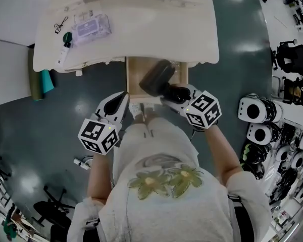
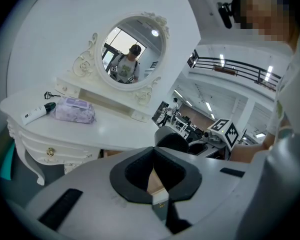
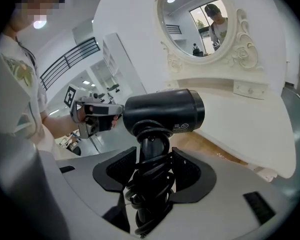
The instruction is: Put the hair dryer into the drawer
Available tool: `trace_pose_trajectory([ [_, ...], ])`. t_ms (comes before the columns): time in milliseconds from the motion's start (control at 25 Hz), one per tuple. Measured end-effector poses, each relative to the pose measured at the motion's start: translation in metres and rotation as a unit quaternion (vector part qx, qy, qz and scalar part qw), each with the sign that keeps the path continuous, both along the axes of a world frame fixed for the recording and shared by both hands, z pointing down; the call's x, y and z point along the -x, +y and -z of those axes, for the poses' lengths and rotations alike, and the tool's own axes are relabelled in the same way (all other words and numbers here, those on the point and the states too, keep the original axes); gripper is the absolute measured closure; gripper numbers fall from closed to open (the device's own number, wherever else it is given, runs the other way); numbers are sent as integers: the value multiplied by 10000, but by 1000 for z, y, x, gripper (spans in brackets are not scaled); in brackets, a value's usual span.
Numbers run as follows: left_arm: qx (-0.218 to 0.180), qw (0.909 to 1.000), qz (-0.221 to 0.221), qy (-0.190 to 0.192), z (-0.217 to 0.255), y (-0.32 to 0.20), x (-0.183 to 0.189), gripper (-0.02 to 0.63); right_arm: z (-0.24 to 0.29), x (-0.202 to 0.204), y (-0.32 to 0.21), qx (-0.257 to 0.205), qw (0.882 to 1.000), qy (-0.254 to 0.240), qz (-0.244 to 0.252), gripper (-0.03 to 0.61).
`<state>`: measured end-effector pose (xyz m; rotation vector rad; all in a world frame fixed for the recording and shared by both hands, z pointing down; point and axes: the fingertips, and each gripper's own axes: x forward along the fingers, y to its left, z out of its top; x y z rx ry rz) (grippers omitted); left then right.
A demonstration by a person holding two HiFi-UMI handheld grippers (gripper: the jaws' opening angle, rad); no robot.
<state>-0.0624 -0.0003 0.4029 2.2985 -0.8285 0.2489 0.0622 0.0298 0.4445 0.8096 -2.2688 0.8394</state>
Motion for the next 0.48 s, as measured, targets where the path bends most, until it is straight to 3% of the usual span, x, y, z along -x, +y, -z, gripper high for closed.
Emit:
trace_pose_trajectory([
  [480, 160, 9993, 323, -21, -5, -13, -3, 603, -20, -10, -13, 60, 9969, 398, 677, 362],
])
